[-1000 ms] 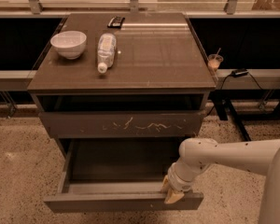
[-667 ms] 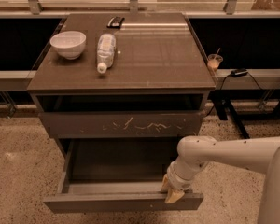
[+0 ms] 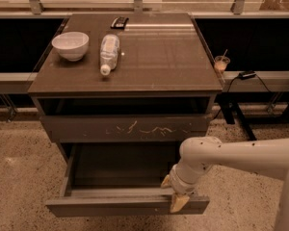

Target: Open middle drawer

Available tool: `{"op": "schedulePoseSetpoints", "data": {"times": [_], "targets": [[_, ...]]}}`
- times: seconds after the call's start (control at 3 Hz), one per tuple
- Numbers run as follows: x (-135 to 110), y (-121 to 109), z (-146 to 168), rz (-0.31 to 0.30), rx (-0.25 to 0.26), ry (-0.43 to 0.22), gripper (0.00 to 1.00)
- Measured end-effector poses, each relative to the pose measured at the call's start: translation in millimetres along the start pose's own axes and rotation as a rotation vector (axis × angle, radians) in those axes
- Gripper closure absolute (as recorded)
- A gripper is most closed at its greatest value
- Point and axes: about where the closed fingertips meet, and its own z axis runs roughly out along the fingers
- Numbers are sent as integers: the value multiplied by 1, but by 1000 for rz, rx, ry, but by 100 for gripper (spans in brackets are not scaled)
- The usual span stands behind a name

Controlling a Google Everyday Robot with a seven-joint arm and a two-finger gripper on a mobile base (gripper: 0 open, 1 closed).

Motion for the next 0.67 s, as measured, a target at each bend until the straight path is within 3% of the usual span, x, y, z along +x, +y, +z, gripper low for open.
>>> {"op": "schedulePoseSetpoints", "data": {"times": [0.67], "targets": [[-10, 0, -19, -26, 24, 17, 18]]}}
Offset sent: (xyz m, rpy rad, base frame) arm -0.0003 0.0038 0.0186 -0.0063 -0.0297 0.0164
